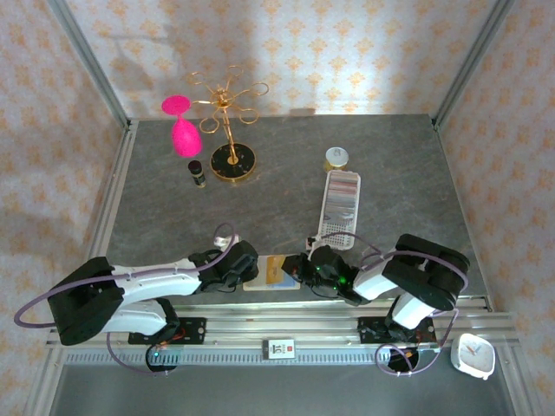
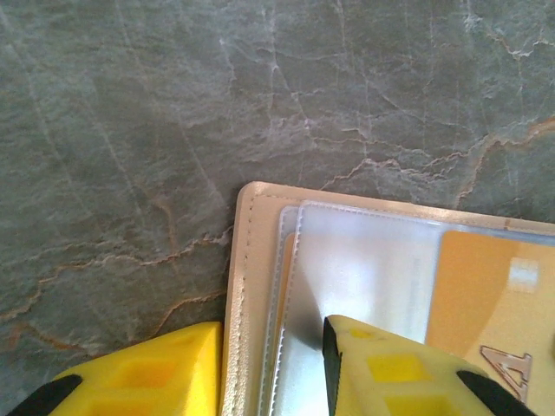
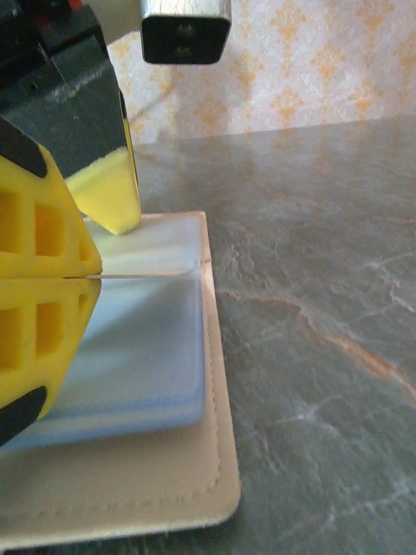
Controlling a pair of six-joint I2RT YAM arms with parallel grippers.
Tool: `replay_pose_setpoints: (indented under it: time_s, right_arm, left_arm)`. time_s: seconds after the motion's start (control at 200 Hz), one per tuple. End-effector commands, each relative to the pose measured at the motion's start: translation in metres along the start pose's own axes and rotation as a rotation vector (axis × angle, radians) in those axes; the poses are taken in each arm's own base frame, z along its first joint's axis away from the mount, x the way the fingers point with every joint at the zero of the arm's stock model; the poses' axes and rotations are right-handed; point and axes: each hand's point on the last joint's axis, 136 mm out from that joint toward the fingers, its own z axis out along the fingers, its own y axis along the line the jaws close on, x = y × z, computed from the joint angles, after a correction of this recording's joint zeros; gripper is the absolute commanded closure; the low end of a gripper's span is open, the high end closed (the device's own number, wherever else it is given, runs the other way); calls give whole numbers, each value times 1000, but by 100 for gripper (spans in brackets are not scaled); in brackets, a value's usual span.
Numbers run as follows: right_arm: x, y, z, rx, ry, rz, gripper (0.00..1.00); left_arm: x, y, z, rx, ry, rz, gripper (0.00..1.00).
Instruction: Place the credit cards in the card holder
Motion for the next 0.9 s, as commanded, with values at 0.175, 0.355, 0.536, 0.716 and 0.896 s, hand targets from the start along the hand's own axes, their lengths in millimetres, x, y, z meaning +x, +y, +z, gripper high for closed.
replay_pose_setpoints:
  time_s: [0.175,0.355,0.536,0.716,0.896]
  right_arm:
    - [3,-3,6,22,13,-62,100]
    - [1,-7,6,78,15,-134,100]
    - [0,-11,1,93,3,-156,100]
    - [-4,-14,1,137,-5,-192,100]
    - [-5,-16,-1,138,-16,-180,100]
  left_arm:
    - [23,7,8,0,91,3,66]
    - [22,8,8,-2,89,1,66]
    - [23,8,8,-1,90,1,66]
    - [23,8,8,-1,89,3,66]
    - [22,7,6,11,86,-3,64]
